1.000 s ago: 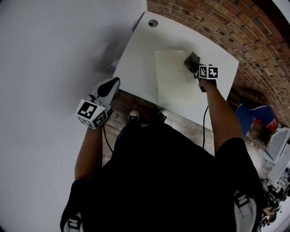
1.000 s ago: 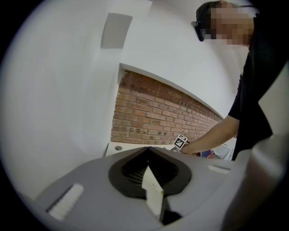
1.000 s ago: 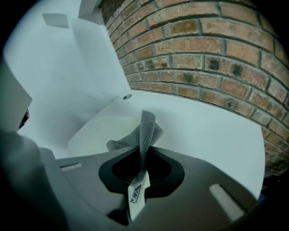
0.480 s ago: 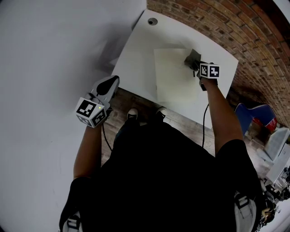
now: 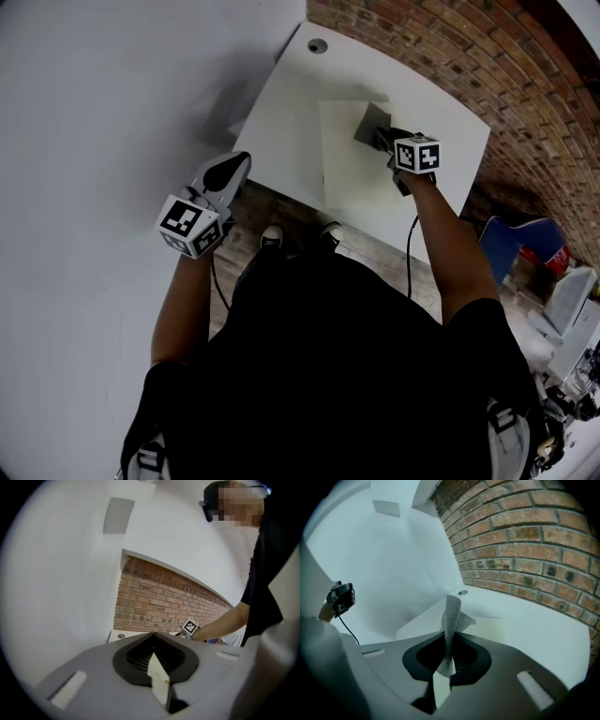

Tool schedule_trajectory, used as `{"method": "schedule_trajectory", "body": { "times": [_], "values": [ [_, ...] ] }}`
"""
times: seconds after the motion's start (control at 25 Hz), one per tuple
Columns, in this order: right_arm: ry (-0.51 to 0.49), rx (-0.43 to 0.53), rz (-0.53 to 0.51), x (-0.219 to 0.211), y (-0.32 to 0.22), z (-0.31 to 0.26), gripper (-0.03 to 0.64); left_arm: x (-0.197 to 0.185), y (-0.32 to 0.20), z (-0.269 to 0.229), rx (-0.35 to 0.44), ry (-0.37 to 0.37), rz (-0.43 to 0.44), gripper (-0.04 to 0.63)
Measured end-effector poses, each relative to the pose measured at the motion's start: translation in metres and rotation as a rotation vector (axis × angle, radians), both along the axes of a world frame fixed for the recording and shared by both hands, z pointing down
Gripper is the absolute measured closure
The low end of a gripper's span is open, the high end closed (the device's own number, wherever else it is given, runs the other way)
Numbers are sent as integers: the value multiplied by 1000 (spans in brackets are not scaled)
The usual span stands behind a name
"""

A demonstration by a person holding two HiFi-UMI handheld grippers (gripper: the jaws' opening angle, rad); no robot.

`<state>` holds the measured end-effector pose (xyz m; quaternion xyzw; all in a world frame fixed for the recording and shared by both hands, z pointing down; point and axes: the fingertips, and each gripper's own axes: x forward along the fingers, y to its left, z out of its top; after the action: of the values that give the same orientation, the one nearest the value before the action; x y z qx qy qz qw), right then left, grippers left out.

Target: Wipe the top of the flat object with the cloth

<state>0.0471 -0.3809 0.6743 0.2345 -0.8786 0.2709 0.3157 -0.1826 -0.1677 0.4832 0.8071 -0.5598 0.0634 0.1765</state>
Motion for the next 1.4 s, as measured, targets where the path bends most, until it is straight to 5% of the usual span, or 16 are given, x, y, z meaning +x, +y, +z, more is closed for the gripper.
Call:
{"method": "schedule_trajectory", "body": {
  "times": [0.72, 1.4],
  "values": [
    [41, -147, -266, -72, 94, 50, 603, 0, 20, 9, -31, 1, -16, 594],
    [205, -118, -204, -1, 64, 76, 603, 0, 6, 10, -30, 5, 10, 594]
  ]
}}
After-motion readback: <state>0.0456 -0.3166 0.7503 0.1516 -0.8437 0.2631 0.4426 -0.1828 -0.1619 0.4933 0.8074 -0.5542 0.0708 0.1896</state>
